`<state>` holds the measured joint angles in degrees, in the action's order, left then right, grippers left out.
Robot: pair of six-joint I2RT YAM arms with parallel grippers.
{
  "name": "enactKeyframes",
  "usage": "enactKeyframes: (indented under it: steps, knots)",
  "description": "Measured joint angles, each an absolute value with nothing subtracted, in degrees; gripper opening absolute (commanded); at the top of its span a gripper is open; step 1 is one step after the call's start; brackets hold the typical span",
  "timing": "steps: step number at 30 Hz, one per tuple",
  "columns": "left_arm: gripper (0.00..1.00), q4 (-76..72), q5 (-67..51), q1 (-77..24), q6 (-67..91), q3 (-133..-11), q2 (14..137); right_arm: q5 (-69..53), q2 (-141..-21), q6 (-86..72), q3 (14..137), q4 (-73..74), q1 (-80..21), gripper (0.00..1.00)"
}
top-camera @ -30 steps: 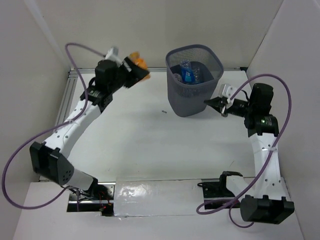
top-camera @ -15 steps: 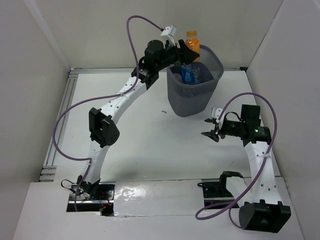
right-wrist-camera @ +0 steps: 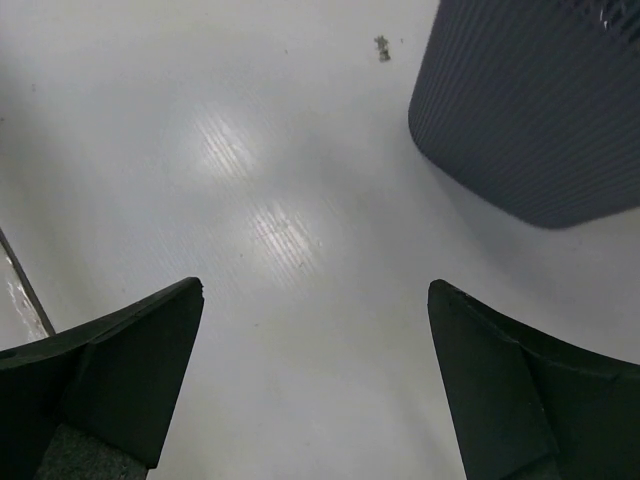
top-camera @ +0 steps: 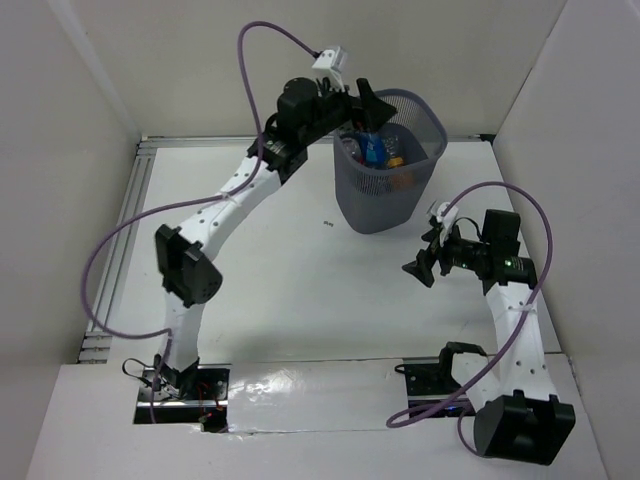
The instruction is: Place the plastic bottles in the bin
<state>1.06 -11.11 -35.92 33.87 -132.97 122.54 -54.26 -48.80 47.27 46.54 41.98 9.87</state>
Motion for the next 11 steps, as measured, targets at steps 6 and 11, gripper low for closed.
enactKeyframes:
  steps: [6,11]
  knots:
    - [1.0,-2.3,-9.8,-33.8,28.1,-98.5,93.8,-45.7,-54.0,30.9,47.1,36.9,10.4,1.0]
    - [1.0,-3.8,-6.9,-24.4,25.3,-67.7,67.9,-39.6,-53.9,22.8,49.2,34.7,10.5,1.0]
